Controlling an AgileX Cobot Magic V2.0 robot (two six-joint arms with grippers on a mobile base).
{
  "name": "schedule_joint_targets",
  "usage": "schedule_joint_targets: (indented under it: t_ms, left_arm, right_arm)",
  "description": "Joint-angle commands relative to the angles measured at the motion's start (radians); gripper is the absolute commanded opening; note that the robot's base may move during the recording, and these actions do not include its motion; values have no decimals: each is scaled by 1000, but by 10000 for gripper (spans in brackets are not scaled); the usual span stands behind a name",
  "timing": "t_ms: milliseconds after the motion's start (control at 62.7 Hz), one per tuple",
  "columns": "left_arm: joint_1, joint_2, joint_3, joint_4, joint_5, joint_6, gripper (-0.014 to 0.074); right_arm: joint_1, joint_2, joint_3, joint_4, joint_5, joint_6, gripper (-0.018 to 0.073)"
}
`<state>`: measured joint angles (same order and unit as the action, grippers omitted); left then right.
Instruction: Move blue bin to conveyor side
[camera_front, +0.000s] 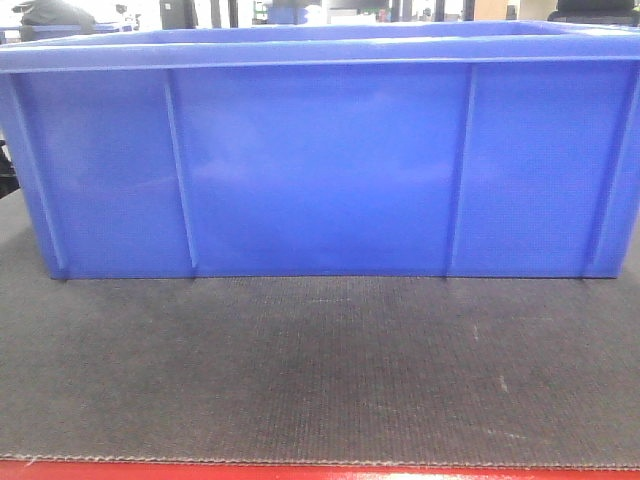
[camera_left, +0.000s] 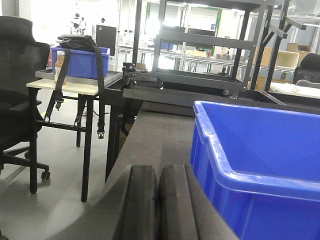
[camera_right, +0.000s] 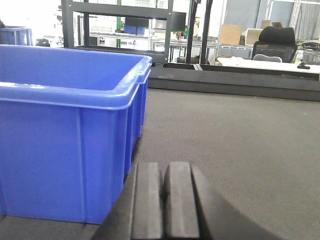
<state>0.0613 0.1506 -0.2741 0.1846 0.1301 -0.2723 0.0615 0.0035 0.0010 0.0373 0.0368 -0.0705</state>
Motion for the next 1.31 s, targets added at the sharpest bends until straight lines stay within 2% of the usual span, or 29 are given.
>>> schedule_joint_targets:
  t_ms: [0,845,941,1021,1100,1180,1228,1292]
  left_arm:
    - [2,-5,3,5,-13,-2,4]
    - [2,-5,5,5,-13,-2,4]
    - [-1,-8,24,-7,-13,-2,4]
    - [-1,-21,53,-79,-13,2,4]
    - [-1,-46,103,-104,-36,70,4]
    - [-18,-87,169,-148,-101,178,4]
    - [-35,-115,210,-191,-153,214,4]
    - [-62,-151,256,-193,-182,229,4]
  right_arm:
    - [-5,-4,-1,4,-31,-9,-90]
    - [-5,-4,-1,4,-31,-9,-90]
    - [-5,-4,-1,4,-31,-9,-90]
    - [-5,-4,-1,4,-31,-9,-90]
    - [-5,-4,-1,4,-31,-9,-90]
    - [-5,-4,-1,4,-31,-9,-90]
    - [-5,-4,-1,4,-31,-9,-90]
    - [-5,-4,-1,4,-31,-9,-90]
